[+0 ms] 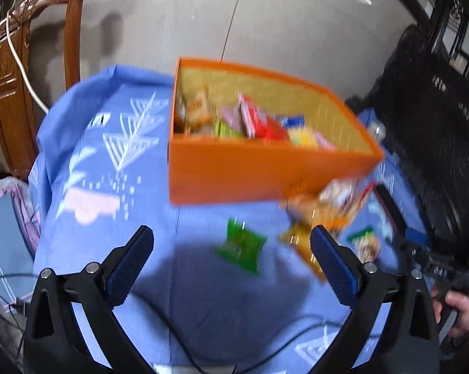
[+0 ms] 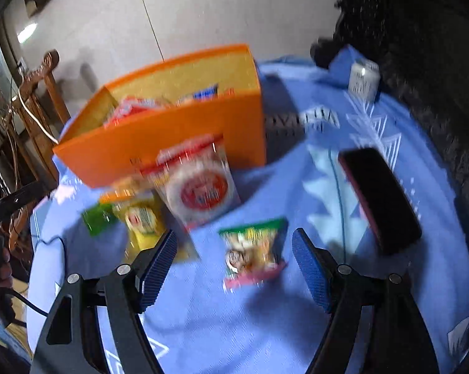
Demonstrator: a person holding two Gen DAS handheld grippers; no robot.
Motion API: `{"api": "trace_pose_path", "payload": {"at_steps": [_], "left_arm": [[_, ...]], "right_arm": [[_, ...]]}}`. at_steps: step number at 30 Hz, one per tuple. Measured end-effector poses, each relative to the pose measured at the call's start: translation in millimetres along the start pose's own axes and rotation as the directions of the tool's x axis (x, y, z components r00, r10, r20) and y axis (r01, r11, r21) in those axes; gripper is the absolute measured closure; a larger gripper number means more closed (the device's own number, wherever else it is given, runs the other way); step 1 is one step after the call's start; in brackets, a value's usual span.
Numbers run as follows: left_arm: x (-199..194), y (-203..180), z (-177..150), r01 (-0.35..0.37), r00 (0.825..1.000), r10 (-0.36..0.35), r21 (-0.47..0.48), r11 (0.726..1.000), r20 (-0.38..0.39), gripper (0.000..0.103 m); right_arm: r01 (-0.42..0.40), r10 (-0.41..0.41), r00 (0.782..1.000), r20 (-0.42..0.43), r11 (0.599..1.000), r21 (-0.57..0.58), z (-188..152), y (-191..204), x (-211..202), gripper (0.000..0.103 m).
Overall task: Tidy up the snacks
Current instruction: 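Grasp the monkey-print marshmallow bag with the right tool while the left grasps the green packet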
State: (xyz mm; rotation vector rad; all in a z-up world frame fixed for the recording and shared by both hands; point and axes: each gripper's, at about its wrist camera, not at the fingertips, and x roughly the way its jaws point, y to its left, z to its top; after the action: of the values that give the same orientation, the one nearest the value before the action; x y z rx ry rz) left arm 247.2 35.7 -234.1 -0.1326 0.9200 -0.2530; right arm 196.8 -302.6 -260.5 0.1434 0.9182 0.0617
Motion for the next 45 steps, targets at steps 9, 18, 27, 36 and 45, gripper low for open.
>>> {"api": "trace_pose_path", "payload": {"at_steps": [9, 18, 27, 36, 45], "left_arm": [[3, -1, -20, -0.026, 0.999, 0.028, 0.052, 0.998, -0.046, 0.004], [43, 6, -14, -0.016, 0.995, 0.022, 0.069, 0.998, -0.096, 0.004], [90, -17, -19, 0.029, 0.992, 0.004, 0.26, 0.965, -0.125, 0.004], [111, -20, -23, 0.001, 0.991, 0.038, 0.299, 0.954, -0.125, 0.004], [124, -16, -16, -0.051, 0.991, 0.085, 0.287, 0.957, -0.108, 0.048]], "right_arm": [[0.061, -0.066, 0.995, -0.079, 0.995, -0.074, -9, 8, 53, 0.027], [0.089, -0.105, 0.989, -0.108, 0.986, -0.139, -23, 6, 73, 0.057], [0.027, -0.027, 0.998, -0.054, 1.0, -0.001, -23, 2, 39, 0.057], [-0.013, 0.014, 0.999, -0.034, 1.0, 0.024, -23, 14, 24, 0.057], [-0.013, 0.014, 0.999, -0.031, 0.999, 0.03, -22, 19, 25, 0.057]]}}
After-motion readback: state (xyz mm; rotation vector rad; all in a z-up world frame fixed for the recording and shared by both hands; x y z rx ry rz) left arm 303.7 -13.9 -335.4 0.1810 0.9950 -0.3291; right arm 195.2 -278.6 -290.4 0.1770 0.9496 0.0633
